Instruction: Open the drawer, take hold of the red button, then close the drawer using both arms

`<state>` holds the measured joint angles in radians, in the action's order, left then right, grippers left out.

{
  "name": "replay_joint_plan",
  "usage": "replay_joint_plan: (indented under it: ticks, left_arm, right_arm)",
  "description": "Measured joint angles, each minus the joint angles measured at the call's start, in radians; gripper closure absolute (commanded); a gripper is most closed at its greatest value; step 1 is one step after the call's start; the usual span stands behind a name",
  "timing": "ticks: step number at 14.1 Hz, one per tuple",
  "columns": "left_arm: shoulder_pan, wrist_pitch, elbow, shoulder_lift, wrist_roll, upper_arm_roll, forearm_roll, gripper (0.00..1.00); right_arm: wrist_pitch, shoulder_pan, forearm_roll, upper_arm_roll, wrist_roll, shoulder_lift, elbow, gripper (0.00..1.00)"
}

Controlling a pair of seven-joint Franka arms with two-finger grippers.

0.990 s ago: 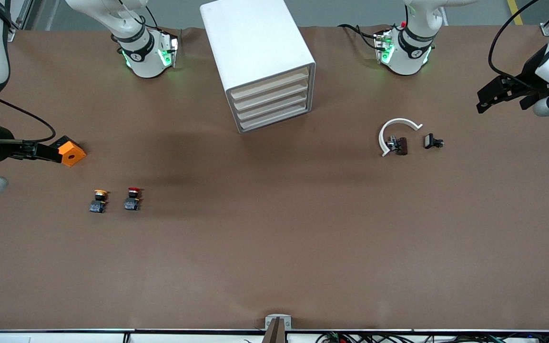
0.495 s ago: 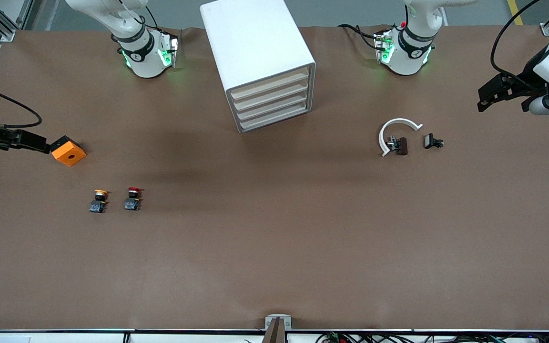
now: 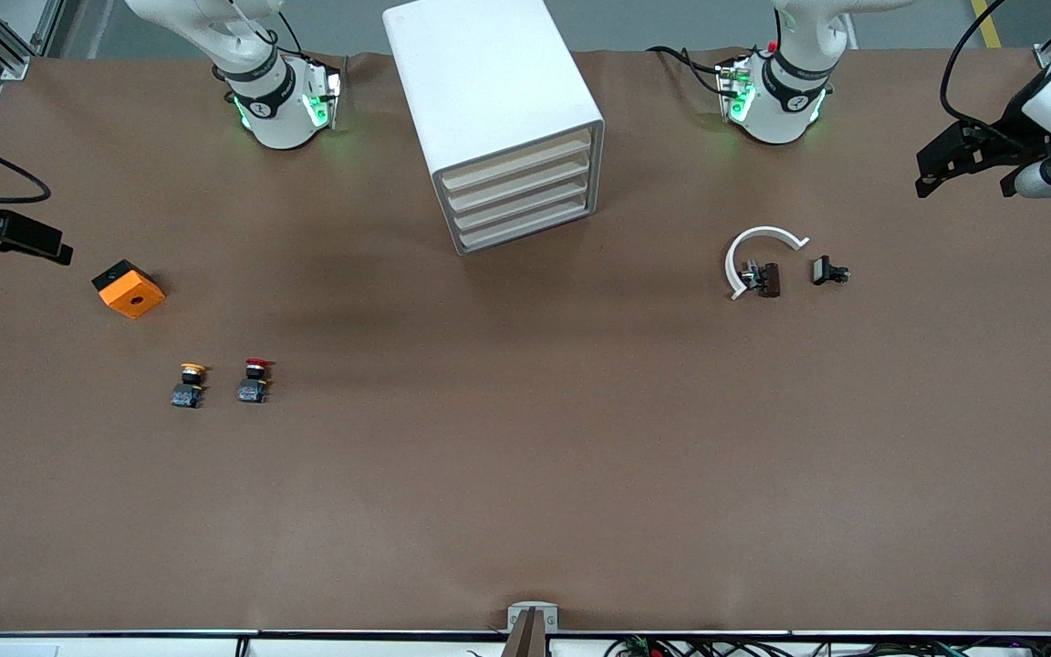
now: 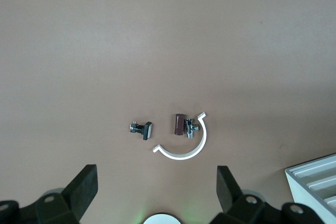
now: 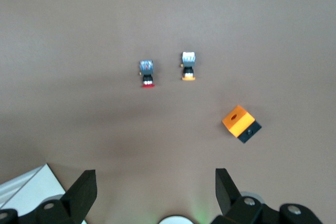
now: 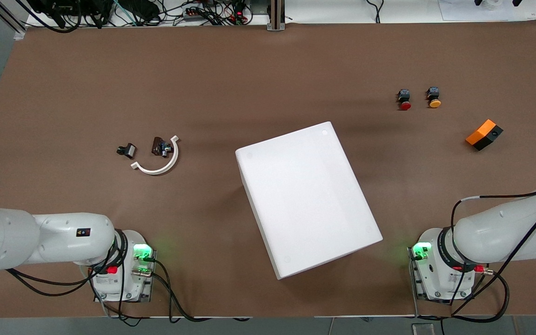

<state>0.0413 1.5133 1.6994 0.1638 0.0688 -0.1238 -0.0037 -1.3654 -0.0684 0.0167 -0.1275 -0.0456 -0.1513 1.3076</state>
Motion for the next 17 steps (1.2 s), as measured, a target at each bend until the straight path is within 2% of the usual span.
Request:
replay_joint_plan:
  ticks: [6,14,17]
  left_arm:
    - [0.0,0.0,0.024,0.014,0.0,-0.001,0.0,0.0]
    - [0.0,0.016,0.035,0.018,0.0,0.0,0.0,0.0]
    - [0.0,0.018,0.015,0.0,0.0,0.002,0.0,0.0]
  right_arm:
    - [-0.036,0.001,0.0,-0.001,0.0,0.087,0.09,0.0]
    - [-0.139,0.032,0.004,-0.003,0.0,0.241,0.309,0.0]
    - [-0.161,0.032,0.005,0.0,0.0,0.283,0.358,0.0]
